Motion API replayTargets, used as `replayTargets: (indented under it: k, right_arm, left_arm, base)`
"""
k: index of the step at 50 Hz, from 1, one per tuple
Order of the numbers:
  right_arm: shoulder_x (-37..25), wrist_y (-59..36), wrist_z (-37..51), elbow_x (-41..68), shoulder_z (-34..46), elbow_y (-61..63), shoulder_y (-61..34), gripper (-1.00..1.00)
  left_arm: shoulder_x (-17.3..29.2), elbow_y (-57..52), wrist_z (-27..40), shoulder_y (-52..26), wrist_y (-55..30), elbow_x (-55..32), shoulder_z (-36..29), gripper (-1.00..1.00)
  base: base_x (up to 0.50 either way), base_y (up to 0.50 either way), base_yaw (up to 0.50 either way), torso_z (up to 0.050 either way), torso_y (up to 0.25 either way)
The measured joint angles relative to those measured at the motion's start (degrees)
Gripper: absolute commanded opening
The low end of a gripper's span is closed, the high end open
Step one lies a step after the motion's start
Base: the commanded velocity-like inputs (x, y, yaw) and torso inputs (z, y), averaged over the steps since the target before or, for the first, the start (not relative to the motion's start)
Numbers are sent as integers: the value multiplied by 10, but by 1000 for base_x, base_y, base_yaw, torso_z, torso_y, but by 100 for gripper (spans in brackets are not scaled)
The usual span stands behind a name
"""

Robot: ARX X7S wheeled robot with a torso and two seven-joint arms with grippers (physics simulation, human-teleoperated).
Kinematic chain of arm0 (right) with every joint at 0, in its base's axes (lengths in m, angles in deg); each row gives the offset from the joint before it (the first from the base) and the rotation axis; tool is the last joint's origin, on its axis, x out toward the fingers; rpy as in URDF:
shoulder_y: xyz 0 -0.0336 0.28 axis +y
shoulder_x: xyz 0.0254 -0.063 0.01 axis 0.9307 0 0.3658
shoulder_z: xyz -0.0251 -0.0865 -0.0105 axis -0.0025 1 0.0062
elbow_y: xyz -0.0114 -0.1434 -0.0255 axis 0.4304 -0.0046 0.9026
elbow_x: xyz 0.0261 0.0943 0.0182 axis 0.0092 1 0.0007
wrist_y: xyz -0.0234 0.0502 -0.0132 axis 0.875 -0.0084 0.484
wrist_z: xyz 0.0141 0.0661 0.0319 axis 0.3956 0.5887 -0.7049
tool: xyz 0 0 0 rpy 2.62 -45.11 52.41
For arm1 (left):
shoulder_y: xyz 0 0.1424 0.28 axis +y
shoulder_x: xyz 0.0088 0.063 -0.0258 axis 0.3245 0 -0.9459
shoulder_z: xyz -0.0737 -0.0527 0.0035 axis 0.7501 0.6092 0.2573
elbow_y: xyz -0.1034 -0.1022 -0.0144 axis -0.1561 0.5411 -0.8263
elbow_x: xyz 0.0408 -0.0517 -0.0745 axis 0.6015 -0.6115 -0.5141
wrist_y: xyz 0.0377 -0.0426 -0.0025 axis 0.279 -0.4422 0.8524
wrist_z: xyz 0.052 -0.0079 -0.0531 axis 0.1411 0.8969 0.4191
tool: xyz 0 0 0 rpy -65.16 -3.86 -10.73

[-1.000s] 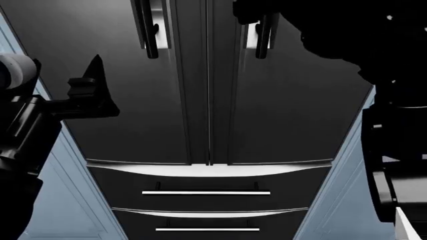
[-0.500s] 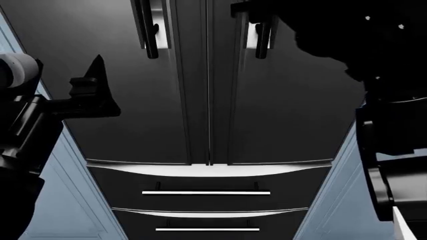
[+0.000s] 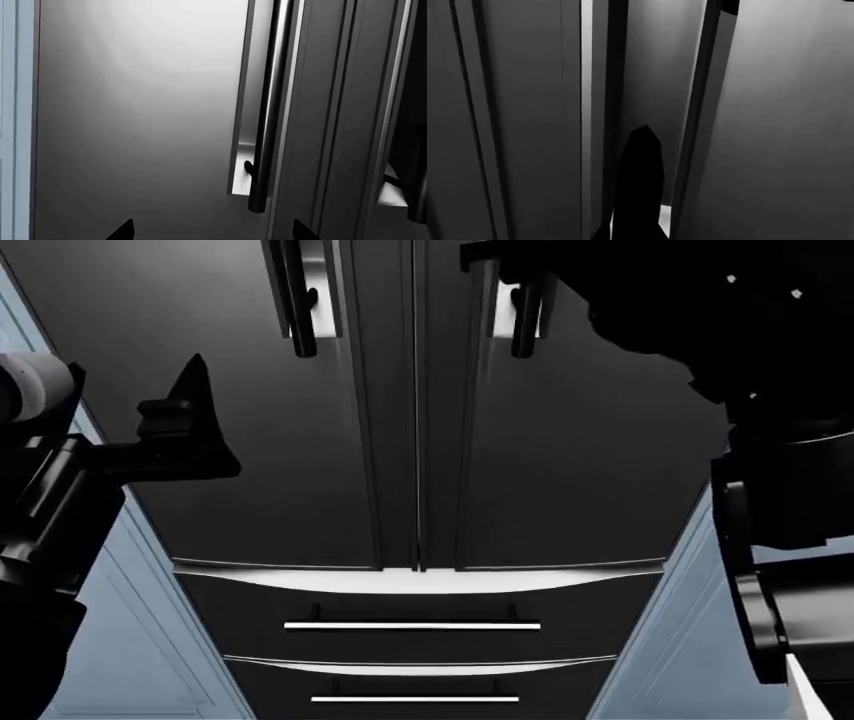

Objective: Open the fridge doors

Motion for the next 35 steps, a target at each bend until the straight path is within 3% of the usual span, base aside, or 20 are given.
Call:
replayTargets:
  k: [25,35]
  right_arm:
    - [-87,-71,57,102,-87,237,97,-100]
    - [-129,-52,39,140,-154,326,161,-100]
  left_arm:
    - [6,0,1,5,11,3,-8,100]
    - [8,1,1,5,16,4,-11,100]
  base:
    - [0,0,0,0,1]
    - [0,0,0,0,6]
